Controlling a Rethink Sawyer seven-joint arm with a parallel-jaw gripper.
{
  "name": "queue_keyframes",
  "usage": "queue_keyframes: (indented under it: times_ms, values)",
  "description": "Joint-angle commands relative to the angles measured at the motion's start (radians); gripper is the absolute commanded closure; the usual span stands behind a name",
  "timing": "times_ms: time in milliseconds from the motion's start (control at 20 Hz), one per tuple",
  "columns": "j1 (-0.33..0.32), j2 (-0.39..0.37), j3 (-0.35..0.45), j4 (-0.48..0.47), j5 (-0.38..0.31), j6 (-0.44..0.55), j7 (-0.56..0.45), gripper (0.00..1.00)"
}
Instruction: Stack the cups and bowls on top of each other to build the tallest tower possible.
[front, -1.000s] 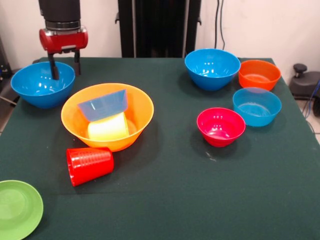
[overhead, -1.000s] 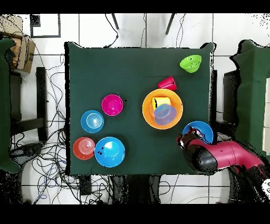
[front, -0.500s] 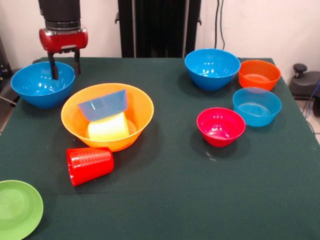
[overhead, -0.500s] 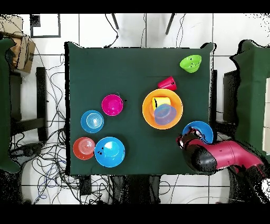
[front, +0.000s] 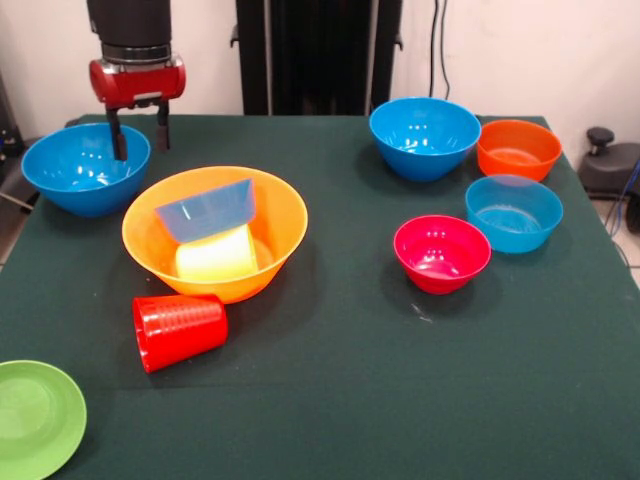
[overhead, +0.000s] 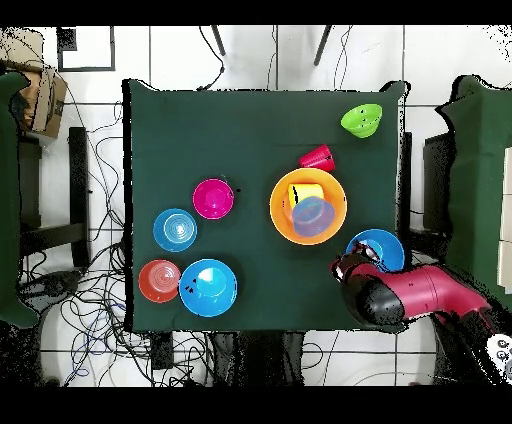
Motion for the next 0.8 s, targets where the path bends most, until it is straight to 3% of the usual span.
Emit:
queue_keyframes:
  times_ms: [50,300,450,800]
  values:
    - [0.067,-0.019,-0.065,0.034,-0.033,-0.048,0.093,0.0]
    - [0.048,-0.009,-0.082,0.039,0.002,-0.07,0.121,0.0]
    - [0.037,-0.008,-0.116,0.047,0.059,-0.104,0.205,0.0]
    - [0.073,0.014,-0.227,0.04,0.129,-0.18,0.323,0.0]
